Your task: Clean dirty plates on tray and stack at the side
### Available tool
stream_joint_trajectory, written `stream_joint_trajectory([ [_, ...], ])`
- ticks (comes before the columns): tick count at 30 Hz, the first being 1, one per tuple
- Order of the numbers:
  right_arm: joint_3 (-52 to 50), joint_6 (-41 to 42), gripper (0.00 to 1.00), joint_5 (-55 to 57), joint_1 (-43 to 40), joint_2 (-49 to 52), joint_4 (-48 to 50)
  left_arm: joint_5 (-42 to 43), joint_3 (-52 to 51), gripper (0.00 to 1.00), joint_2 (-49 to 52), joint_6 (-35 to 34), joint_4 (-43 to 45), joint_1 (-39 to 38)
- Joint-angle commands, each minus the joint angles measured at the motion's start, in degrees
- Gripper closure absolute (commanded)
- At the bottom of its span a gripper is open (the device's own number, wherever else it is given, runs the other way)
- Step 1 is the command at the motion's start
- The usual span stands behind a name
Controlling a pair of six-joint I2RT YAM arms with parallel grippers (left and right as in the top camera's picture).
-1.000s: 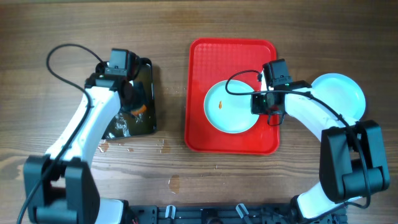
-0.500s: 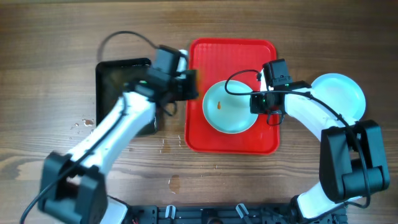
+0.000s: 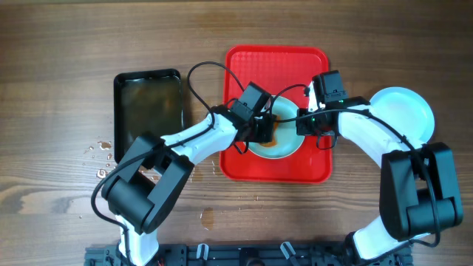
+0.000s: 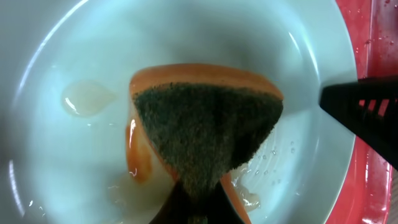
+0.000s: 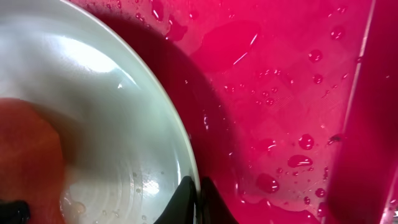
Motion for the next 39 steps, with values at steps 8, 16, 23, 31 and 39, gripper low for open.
stream_joint_trajectory([
  [8,-1.84,2.58,0.96,-0.11,0.20,1.97,-3.58,-22.49,1.44,0.96,1.77,2.80,-11.96,6.91],
  [16,-4.00,9.44,0.96,6.08,0.20,1.97,-3.65,-23.30,14.86,0.96,1.64,2.89,-24.15,7.56],
  [23,-3.98,4.61,0.96,6.80,0.20,1.95,-3.54,-23.23,25.73,0.96,-1.09,2.25,-39.04,11.96],
  [31,-2.93,-4.11,0.96,2.95,0.20,1.88,-1.33,-23.23,23.74,0.96,-4.61,2.25,-50.34,26.25],
  [39,1.49,-5.16,0.96,9.51,1.55,-10.58,-5.44,-21.73,5.92,0.92,-4.61,4.00,-38.03,35.10],
])
